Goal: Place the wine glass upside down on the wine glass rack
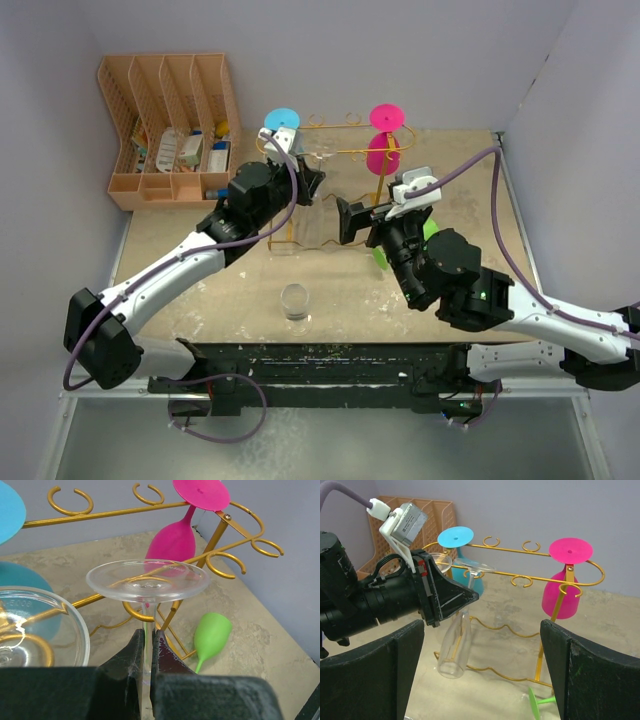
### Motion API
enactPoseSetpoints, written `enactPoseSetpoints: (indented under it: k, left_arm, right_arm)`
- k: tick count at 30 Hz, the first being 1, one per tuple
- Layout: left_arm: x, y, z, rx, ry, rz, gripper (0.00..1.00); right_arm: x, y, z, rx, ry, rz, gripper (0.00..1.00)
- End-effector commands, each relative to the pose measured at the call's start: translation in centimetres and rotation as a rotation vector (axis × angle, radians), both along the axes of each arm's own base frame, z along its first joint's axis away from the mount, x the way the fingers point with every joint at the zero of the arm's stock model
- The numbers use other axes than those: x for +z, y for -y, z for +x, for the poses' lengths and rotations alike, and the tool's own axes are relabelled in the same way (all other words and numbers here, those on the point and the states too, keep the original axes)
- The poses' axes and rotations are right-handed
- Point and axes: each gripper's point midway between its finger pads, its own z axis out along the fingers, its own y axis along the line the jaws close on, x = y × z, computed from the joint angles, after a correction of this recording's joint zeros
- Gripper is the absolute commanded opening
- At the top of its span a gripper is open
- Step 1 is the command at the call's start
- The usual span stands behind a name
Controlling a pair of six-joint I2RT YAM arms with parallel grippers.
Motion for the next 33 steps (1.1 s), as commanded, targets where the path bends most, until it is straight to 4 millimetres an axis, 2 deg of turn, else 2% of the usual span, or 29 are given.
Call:
enactPoseSetpoints:
  k: [1, 5, 7, 18, 24, 27, 30, 33]
  left_arm:
    - [1.9, -0.2, 0.5, 0.023, 0.076, -0.037, 0.05]
    - [1.4, -0.2, 0.6, 0.025, 0.071, -0.032, 0.28]
    - [1.3, -0.2, 0.6, 0.027, 0.068, -0.028, 0.34]
    - [1.2, -0.3, 0.3, 0.017, 0.055, -0.005, 0.37]
    - [0.7, -0.6, -0.6, -0.008, 0.015, 0.036, 0.54]
    - [0.2, -0.8, -1.3, -0.019, -0.010, 0.065, 0.61]
    - [0.2, -1.2, -2.2, -0.038, -0.030, 0.099, 0.63]
    - [0.9, -1.9, -3.6, -0.051, -0.035, 0.110, 0.64]
  right_arm:
    - [1.9, 0.2, -0.2, 0.014, 0.007, 0.069, 0.99]
    - [1.7, 0.1, -0.3, 0.020, 0.009, 0.057, 0.99]
    - [1.6, 0.1, -0.3, 0.022, 0.009, 0.056, 0.99]
    - [1.3, 0.2, -0.3, 0.023, 0.012, 0.040, 0.99]
    - [0.9, 0.8, -0.2, -0.004, 0.001, 0.008, 1.00]
    - [-0.3, -0.2, 0.1, -0.004, -0.021, -0.041, 1.00]
    - [-1.5, -1.1, 0.3, -0.006, -0.041, -0.069, 1.00]
    - [-1.6, -1.5, 0.1, 0.016, -0.036, -0.045, 1.00]
